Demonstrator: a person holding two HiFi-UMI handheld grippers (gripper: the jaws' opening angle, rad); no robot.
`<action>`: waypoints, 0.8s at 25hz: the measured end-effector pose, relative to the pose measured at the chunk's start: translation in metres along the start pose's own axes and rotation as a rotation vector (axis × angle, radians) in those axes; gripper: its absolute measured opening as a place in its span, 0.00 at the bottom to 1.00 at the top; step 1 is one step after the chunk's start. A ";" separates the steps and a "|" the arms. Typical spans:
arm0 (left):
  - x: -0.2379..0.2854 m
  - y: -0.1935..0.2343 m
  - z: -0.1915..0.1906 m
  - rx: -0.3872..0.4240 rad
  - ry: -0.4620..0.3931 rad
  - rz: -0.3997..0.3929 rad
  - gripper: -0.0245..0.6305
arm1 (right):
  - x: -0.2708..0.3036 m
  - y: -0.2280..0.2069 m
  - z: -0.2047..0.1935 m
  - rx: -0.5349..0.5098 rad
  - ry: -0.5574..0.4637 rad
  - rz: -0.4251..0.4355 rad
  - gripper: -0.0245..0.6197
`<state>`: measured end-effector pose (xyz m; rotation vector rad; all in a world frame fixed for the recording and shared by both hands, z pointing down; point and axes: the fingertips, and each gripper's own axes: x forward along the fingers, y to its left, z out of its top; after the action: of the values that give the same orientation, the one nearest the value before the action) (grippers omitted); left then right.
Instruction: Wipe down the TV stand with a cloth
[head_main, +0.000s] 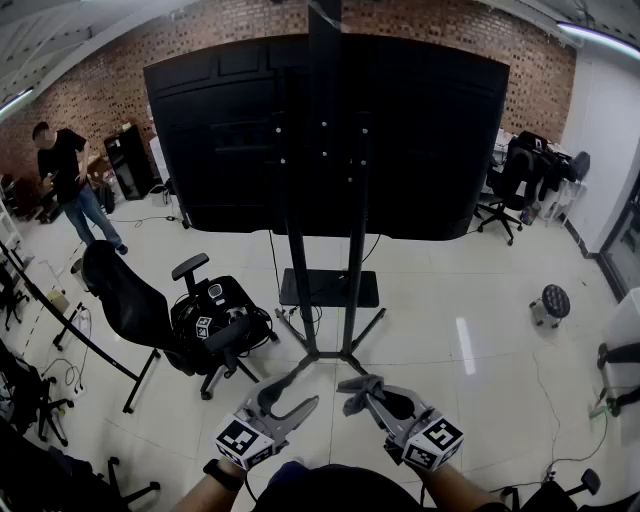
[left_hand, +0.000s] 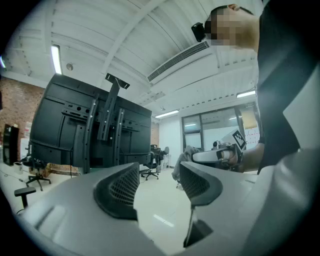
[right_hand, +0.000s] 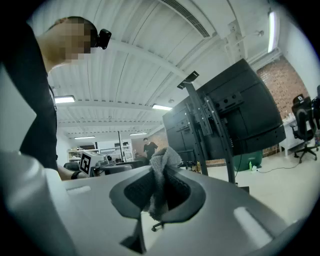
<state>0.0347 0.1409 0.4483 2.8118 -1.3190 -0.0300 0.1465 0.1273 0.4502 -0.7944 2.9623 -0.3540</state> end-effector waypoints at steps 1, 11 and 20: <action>0.002 0.002 0.000 0.003 -0.006 0.001 0.46 | 0.001 -0.004 0.001 -0.003 -0.001 -0.002 0.09; 0.027 0.047 0.005 0.013 -0.019 0.001 0.46 | 0.039 -0.038 0.020 -0.025 -0.023 -0.010 0.09; 0.058 0.141 0.024 0.020 -0.049 -0.060 0.46 | 0.124 -0.072 0.046 -0.061 -0.053 -0.053 0.10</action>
<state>-0.0368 0.0056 0.4301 2.8850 -1.2508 -0.0878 0.0790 -0.0045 0.4231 -0.8759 2.9202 -0.2422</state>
